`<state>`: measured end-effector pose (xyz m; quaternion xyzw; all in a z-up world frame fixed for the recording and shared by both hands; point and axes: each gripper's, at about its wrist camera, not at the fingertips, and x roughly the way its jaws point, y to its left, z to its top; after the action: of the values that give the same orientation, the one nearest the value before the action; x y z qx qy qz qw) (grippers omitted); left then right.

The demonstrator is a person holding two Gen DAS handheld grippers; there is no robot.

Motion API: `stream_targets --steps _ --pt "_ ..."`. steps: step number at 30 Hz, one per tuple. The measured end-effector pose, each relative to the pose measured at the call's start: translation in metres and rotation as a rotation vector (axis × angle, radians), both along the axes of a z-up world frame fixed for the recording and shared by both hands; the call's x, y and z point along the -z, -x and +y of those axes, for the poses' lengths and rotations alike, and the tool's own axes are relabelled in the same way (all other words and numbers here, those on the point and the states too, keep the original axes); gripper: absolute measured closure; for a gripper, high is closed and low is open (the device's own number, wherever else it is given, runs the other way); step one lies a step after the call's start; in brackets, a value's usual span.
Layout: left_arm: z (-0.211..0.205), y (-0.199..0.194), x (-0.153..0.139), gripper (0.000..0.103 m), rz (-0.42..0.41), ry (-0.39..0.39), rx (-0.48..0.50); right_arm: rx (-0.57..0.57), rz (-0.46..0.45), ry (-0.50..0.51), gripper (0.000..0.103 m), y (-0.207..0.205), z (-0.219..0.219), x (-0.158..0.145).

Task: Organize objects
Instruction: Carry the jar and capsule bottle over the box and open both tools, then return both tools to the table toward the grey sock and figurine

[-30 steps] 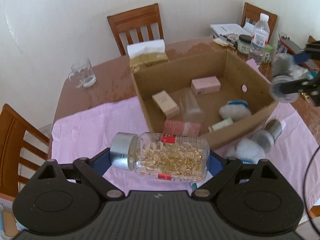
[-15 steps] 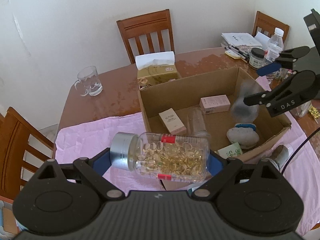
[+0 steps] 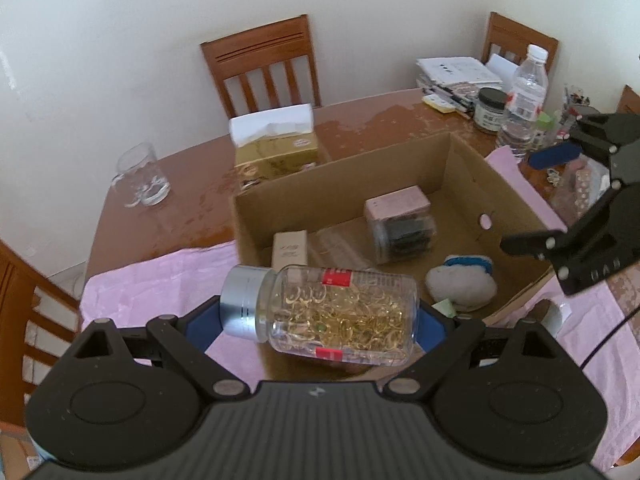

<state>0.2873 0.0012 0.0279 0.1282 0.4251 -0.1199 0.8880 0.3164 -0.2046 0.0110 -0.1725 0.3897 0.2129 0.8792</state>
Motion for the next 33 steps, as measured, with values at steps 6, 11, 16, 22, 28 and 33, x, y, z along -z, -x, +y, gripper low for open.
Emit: stream_targets --steps 6,11,16,22,28,33 --pt "-0.028 -0.014 0.0 0.009 -0.007 0.056 0.058 0.034 -0.006 0.008 0.004 0.012 -0.014 -0.001" --pt "-0.048 -0.024 0.004 0.007 -0.026 0.101 0.077 0.07 -0.002 0.009 0.004 0.019 -0.025 0.002" --pt "-0.052 -0.026 0.006 0.007 -0.038 0.105 0.064 0.103 0.008 -0.005 0.003 0.027 -0.033 0.006" --pt "-0.044 -0.019 0.008 0.005 -0.039 0.089 0.048 0.13 0.023 -0.025 0.0 0.036 -0.036 0.012" --pt "-0.033 -0.008 0.013 0.005 -0.032 0.077 0.021 0.168 0.041 -0.053 0.0 0.046 -0.033 0.017" --pt "-0.023 0.008 0.018 0.005 -0.032 0.069 0.005 0.217 0.052 -0.081 0.0 0.06 -0.031 0.024"
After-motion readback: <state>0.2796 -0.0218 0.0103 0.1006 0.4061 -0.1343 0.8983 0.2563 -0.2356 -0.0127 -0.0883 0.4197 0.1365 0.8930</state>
